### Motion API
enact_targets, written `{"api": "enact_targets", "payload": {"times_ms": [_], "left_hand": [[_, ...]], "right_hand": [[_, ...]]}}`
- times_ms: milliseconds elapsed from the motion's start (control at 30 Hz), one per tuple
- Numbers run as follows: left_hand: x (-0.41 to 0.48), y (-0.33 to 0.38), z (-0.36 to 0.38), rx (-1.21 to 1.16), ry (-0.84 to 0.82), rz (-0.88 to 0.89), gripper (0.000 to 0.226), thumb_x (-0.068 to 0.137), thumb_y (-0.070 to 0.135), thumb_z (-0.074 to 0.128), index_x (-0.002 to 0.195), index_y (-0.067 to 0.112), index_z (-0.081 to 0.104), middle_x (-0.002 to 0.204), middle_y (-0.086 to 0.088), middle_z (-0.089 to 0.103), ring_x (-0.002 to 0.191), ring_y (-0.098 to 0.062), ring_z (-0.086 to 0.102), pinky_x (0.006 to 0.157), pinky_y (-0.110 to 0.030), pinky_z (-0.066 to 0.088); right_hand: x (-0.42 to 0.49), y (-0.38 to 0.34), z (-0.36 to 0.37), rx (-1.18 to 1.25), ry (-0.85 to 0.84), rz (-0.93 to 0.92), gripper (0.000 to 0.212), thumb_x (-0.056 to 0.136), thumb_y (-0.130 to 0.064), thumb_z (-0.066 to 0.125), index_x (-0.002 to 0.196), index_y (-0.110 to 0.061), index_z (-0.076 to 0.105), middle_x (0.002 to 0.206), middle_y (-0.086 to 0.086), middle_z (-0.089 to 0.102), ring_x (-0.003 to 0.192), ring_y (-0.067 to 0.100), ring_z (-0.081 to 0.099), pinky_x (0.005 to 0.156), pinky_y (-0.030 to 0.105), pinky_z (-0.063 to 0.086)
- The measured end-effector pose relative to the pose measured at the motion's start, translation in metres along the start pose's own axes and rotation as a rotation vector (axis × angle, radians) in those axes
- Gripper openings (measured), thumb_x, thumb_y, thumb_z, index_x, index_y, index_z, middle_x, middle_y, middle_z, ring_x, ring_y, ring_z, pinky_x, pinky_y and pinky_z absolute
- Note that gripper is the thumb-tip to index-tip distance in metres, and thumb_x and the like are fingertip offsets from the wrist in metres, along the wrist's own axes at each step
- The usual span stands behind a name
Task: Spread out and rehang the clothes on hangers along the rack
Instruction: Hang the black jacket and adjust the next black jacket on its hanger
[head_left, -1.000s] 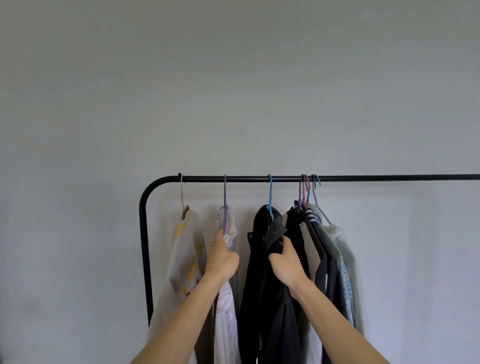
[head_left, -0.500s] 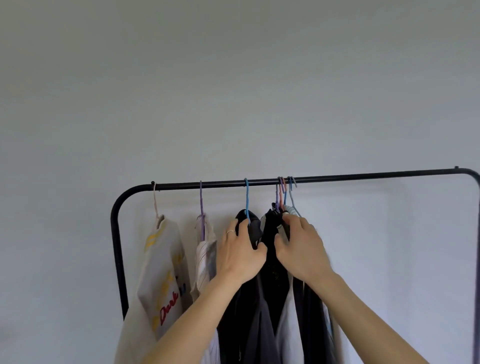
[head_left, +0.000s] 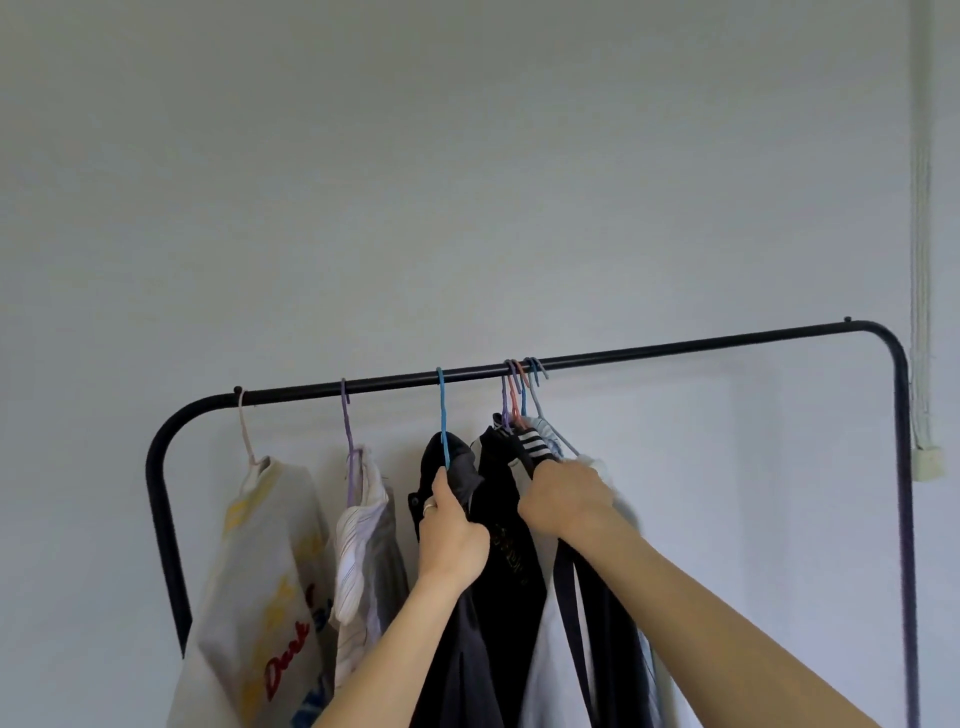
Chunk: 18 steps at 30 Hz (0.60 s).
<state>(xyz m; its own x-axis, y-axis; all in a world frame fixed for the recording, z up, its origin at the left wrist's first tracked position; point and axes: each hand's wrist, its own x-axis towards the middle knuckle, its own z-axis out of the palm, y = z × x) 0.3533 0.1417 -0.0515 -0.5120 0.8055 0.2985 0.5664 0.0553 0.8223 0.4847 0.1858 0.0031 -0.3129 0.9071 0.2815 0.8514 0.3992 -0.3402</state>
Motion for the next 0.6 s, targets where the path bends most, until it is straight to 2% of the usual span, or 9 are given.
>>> {"api": "enact_targets", "payload": {"times_ms": [100,167,233,300,433,533,600], "left_hand": [[-0.002,0.003,0.002,0.011,0.024,0.007,0.087,0.085,-0.004,0.044,0.157,0.024,0.004,0.145,-0.017,0.039,0.126,-0.030,0.046,0.107,-0.045,0.043],[-0.003,0.005,0.003,0.007,0.037,0.015,0.087,0.085,-0.004,0.044,0.157,0.025,0.005,0.144,-0.017,0.040,0.124,-0.030,0.048,0.106,-0.045,0.044],[-0.003,0.005,0.003,0.017,0.052,0.015,0.085,0.086,-0.003,0.044,0.157,0.024,0.006,0.146,-0.017,0.039,0.126,-0.030,0.047,0.107,-0.044,0.043],[-0.002,0.003,0.004,0.030,0.062,0.007,0.084,0.086,-0.004,0.042,0.157,0.023,0.005,0.149,-0.017,0.036,0.128,-0.031,0.046,0.109,-0.044,0.041],[-0.001,0.002,0.008,0.022,0.084,0.022,0.084,0.085,-0.005,0.041,0.157,0.025,0.008,0.148,-0.017,0.038,0.127,-0.033,0.046,0.107,-0.045,0.042],[-0.002,0.005,0.010,0.013,0.098,0.026,0.083,0.087,-0.007,0.040,0.157,0.022,0.009,0.151,-0.016,0.035,0.129,-0.031,0.045,0.108,-0.037,0.041],[0.001,0.005,0.010,0.015,0.112,0.020,0.080,0.088,-0.006,0.040,0.157,0.023,0.010,0.151,-0.014,0.035,0.126,-0.029,0.048,0.101,-0.035,0.043]], "right_hand": [[0.016,-0.004,0.004,0.258,-0.147,0.023,0.016,0.086,-0.016,0.046,0.078,-0.006,0.054,0.084,0.010,0.058,0.083,0.029,0.055,0.070,0.030,0.043],[0.026,-0.002,0.016,0.505,-0.164,0.060,0.020,0.086,-0.012,0.045,0.066,-0.009,0.048,0.078,0.008,0.055,0.077,0.026,0.052,0.067,0.029,0.039],[0.031,0.005,0.028,0.717,-0.134,0.091,0.025,0.089,-0.011,0.045,0.064,-0.012,0.047,0.071,0.005,0.052,0.065,0.020,0.049,0.061,0.027,0.036],[0.033,0.015,0.033,0.805,-0.093,0.084,0.030,0.095,-0.014,0.044,0.065,-0.014,0.047,0.066,0.001,0.050,0.060,0.013,0.046,0.058,0.027,0.036],[0.044,0.038,0.036,0.795,0.011,0.076,0.028,0.097,-0.023,0.045,0.070,-0.016,0.047,0.070,0.000,0.053,0.068,0.016,0.050,0.068,0.029,0.040],[0.053,0.054,0.036,0.806,0.061,0.129,0.020,0.095,-0.025,0.045,0.089,-0.010,0.057,0.088,0.008,0.062,0.082,0.024,0.058,0.075,0.032,0.045],[0.059,0.067,0.031,0.802,0.108,0.157,0.026,0.094,-0.025,0.043,0.106,-0.009,0.060,0.100,0.011,0.065,0.093,0.030,0.061,0.081,0.035,0.046]]}}
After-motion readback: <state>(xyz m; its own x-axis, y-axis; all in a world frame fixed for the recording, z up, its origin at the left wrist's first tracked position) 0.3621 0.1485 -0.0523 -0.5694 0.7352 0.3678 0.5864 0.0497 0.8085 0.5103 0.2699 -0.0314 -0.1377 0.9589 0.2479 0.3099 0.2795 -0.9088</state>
